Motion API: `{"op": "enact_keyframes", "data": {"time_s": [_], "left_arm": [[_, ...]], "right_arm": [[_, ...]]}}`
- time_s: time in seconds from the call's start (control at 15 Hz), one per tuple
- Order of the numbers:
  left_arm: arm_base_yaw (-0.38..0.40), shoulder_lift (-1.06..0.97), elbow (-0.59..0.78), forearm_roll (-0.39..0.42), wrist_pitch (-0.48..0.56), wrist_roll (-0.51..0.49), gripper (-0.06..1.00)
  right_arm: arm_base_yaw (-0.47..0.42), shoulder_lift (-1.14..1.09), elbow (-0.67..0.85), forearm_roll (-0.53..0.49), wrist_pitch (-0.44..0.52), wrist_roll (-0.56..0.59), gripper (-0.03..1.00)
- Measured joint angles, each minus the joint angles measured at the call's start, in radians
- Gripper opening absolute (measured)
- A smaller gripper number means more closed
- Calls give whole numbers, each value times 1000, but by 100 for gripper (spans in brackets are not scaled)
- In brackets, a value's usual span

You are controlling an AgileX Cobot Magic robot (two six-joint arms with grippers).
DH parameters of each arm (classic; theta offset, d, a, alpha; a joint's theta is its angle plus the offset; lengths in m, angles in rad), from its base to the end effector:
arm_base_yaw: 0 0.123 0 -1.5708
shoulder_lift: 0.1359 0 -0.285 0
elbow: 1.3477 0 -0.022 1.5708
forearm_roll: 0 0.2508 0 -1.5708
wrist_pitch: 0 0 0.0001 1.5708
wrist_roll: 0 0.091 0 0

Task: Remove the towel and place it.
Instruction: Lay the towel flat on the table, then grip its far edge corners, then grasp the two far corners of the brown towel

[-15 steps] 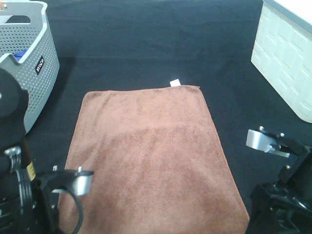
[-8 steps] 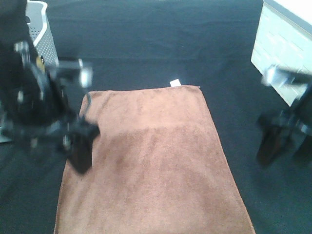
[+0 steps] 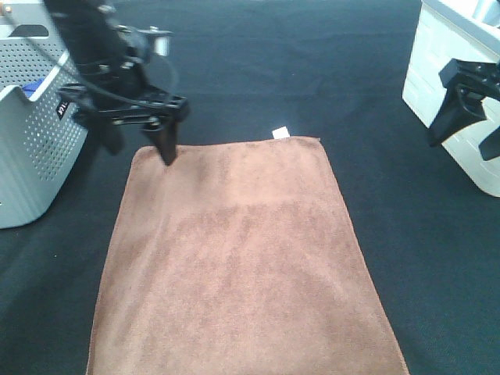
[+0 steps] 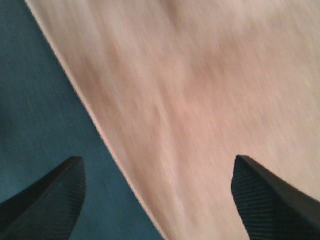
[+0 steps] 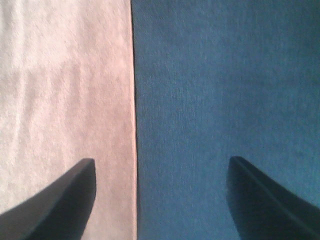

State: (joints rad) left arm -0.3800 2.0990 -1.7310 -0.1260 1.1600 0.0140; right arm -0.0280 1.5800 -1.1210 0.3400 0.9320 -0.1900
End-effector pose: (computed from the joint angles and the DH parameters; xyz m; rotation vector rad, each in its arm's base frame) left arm 0.3997 -0.1709 0.2095 0.5289 2.9816 -0.2129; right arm 0.3089 0.0157 0.2505 0.0075 2.8217 0.3825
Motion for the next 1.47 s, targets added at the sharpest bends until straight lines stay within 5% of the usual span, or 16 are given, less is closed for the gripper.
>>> {"op": "enact_keyframes", "data": {"time_s": [0.2,0.47,0.93,1.47], "left_arm": [[9,184,-220,30,35,3,75],[80,331,-415,28,45,-6,75],[205,380,-433,-23,54,-14,75],[215,456,-440,-54,55,-14,75]], "right_arm": [[0,90,-43,35,-26,-40,71],[0,325,-279,75,-7,-129,71],[19,689,-628,146,27,-200,71],[122,892,-827,135,8,-210,70]]}}
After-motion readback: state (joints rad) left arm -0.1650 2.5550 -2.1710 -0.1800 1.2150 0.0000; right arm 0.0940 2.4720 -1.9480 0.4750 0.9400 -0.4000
